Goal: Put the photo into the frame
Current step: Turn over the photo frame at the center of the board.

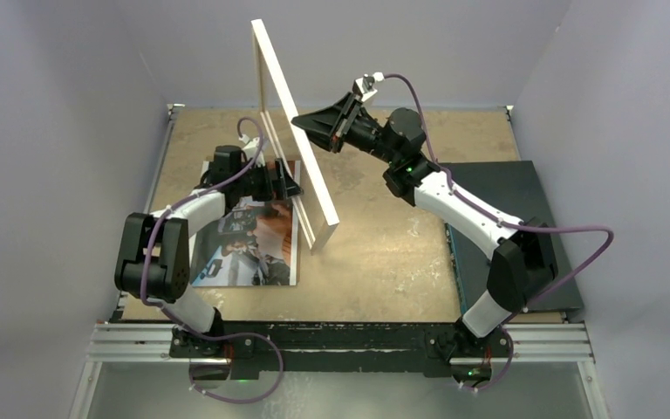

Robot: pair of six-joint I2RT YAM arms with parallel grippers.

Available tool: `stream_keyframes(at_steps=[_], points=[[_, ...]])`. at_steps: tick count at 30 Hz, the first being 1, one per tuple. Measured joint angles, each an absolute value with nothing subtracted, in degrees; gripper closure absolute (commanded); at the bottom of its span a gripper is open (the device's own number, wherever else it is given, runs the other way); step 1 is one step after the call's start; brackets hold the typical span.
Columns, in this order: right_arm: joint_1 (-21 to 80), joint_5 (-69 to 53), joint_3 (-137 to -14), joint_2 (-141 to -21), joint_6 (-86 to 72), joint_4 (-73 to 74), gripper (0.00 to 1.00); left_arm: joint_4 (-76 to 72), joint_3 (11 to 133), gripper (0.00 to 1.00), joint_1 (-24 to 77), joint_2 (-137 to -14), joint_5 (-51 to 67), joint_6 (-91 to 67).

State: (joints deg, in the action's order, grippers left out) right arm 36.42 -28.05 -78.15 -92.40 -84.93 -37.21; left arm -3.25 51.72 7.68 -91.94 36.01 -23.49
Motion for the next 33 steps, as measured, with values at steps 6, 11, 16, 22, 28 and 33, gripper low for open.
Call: stream_keyframes(at_steps=[6, 11, 16, 22, 28, 33], points=[[36.4, -27.8, -75.5, -92.4, -88.7, -43.0, 1.00, -7.3, 50.7, 0.27, 7.9, -93.5, 35.6, -26.1], [36.4, -28.0, -73.3, -92.4, -89.5, -43.9, 0.99, -9.7, 50.3, 0.68, 7.9, -94.0, 35.5, -27.6], [35.8, -28.3, -70.6, -90.7, -88.9, -43.2, 0.89, -7.8, 50.1, 0.79, 7.5, -93.9, 33.0, -28.4], [33.5, -28.6, -68.4, -87.4, -85.7, -37.6, 0.56, -4.9, 49.1, 0.84, 7.6, -91.5, 28.6, -25.5], [28.6, -28.2, -64.8, -82.2, -78.9, -26.7, 0.43, -2.8, 47.9, 0.97, 7.5, -88.3, 23.9, -21.0], [25.6, -28.0, -61.4, -80.1, -74.7, -18.9, 0.44, -1.9, 47.6, 0.99, 7.5, -87.6, 23.0, -18.9]])
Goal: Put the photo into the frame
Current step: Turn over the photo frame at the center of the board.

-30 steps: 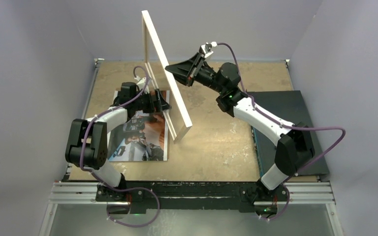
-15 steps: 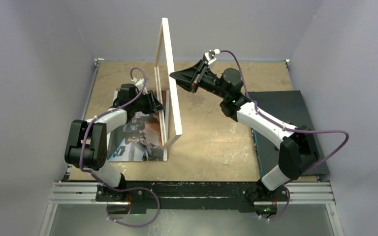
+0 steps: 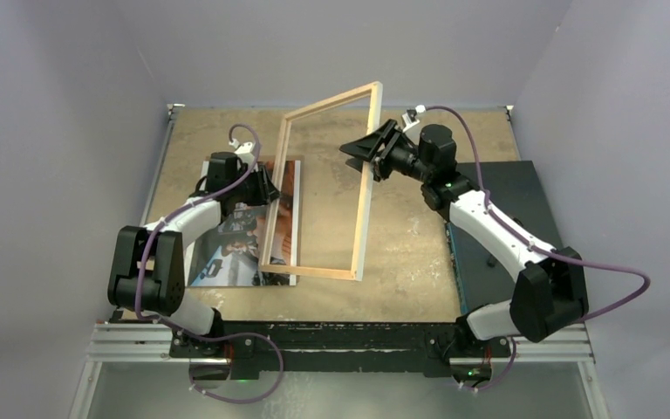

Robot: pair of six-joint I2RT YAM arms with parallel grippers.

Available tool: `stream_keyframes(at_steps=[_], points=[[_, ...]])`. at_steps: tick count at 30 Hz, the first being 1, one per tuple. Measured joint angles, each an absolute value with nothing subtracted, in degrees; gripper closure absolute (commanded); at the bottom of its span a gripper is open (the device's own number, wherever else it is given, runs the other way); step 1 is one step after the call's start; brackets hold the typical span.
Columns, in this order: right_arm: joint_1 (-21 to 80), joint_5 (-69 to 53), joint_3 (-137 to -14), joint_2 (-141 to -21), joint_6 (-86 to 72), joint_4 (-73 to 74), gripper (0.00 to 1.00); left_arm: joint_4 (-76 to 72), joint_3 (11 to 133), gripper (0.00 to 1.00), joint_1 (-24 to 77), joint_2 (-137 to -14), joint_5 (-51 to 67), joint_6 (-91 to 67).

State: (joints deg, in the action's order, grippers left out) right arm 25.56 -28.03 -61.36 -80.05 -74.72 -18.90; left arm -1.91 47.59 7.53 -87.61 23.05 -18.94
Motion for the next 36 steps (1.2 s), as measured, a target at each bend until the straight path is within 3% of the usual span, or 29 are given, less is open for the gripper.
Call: stream_keyframes(at_steps=[6, 12, 17, 19, 28, 36], points=[[24.5, -25.7, -62.3, -80.3, -68.1, -7.8, 0.55, -0.7, 47.2, 1.00, 7.5, -87.6, 22.4, -18.3], [22.9, -19.5, -69.9, -83.2, -56.3, 7.1, 0.80, -0.9, 47.1, 1.00, 8.1, -87.6, 22.3, -18.5], [18.4, -18.3, -71.1, -85.2, -49.4, 12.6, 0.85, -1.1, 49.1, 1.00, 11.5, -90.8, 21.4, -18.6], [16.8, -18.4, -71.7, -87.1, -47.5, 14.1, 0.85, -1.1, 49.4, 1.00, 13.0, -92.1, 20.6, -18.9], [13.6, -12.2, -73.7, -91.9, -38.4, 21.0, 0.56, -0.9, 49.4, 1.00, 18.5, -92.9, 15.2, -19.8], [10.9, -11.4, -70.6, -95.4, -34.0, 20.3, 0.42, -2.9, 49.6, 1.00, 23.2, -98.1, 12.0, -21.5]])
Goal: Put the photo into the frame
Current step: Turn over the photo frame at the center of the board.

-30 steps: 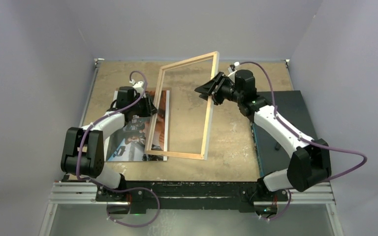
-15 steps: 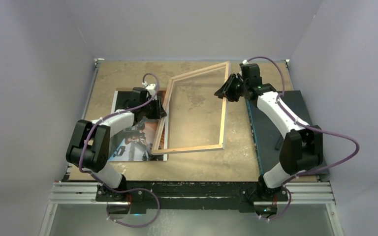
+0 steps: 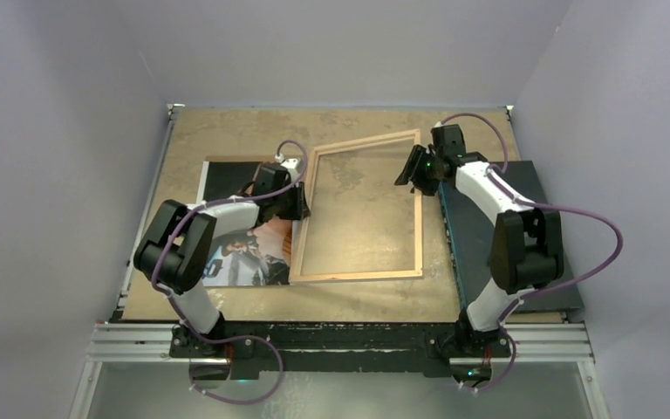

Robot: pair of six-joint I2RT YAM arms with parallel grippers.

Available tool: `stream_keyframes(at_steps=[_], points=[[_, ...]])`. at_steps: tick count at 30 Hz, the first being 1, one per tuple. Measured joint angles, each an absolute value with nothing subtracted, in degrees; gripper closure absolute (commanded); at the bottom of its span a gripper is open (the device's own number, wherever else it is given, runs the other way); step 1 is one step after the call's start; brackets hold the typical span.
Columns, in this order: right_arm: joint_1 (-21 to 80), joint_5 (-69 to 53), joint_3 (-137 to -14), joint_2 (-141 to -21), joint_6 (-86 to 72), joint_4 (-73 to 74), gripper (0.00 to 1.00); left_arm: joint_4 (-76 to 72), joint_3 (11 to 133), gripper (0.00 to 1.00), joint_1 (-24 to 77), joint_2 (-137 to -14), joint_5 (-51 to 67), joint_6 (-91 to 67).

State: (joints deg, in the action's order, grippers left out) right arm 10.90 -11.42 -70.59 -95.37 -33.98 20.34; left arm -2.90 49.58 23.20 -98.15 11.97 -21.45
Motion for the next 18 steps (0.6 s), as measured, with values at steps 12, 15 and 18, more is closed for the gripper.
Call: stream_keyframes(at_steps=[12, 15, 18], points=[[9.7, -8.0, -70.1, -103.8, -31.0, 18.6, 0.19, -5.0, 51.7, 1.00, 25.3, -100.8, 8.3, -23.6], [9.7, -6.8, -70.2, -106.5, -30.6, 18.4, 0.16, -5.1, 51.7, 1.00, 25.9, -100.8, 7.3, -23.6], [9.6, -6.4, -71.5, -107.7, -30.6, 18.3, 0.12, -5.1, 51.7, 1.00, 26.1, -100.8, 7.0, -23.9]])
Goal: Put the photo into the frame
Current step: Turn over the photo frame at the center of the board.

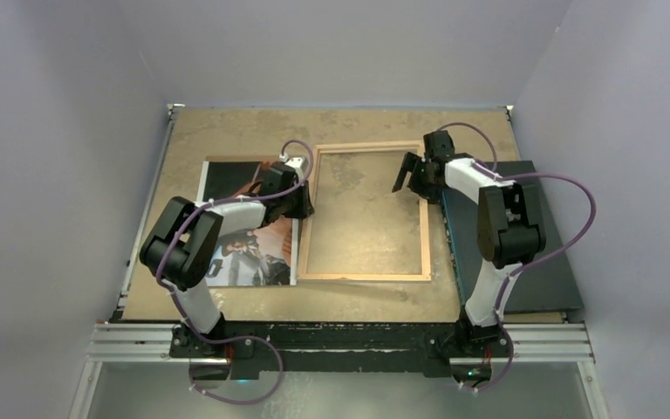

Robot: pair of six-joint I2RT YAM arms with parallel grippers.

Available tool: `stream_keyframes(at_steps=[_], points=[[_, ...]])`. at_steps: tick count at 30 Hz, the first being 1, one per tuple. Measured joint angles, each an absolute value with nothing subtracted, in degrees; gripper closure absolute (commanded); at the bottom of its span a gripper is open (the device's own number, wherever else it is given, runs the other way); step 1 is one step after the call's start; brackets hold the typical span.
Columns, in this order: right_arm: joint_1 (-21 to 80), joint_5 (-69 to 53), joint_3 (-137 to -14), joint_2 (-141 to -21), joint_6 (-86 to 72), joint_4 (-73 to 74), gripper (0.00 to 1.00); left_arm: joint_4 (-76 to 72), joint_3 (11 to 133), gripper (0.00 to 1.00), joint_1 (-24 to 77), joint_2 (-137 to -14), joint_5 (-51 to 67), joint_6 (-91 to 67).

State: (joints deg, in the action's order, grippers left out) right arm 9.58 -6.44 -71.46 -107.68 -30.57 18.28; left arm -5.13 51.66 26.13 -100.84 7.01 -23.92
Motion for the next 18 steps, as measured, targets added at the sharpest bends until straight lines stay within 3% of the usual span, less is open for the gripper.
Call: stream_keyframes(at_steps=[3, 14, 18], points=[[9.6, -5.6, -73.0, -109.2, -30.5, 17.7, 0.01, -5.0, 51.7, 1.00, 26.3, -100.9, 7.0, -24.7], [10.2, 0.1, -76.3, -111.5, -29.9, 17.3, 0.01, -4.3, 51.7, 1.00, 26.7, -100.9, 7.2, -24.9], [11.0, 2.9, -76.3, -111.5, -29.9, 17.6, 0.01, -2.5, 51.7, 0.91, 26.8, -100.1, 7.2, -24.6]])
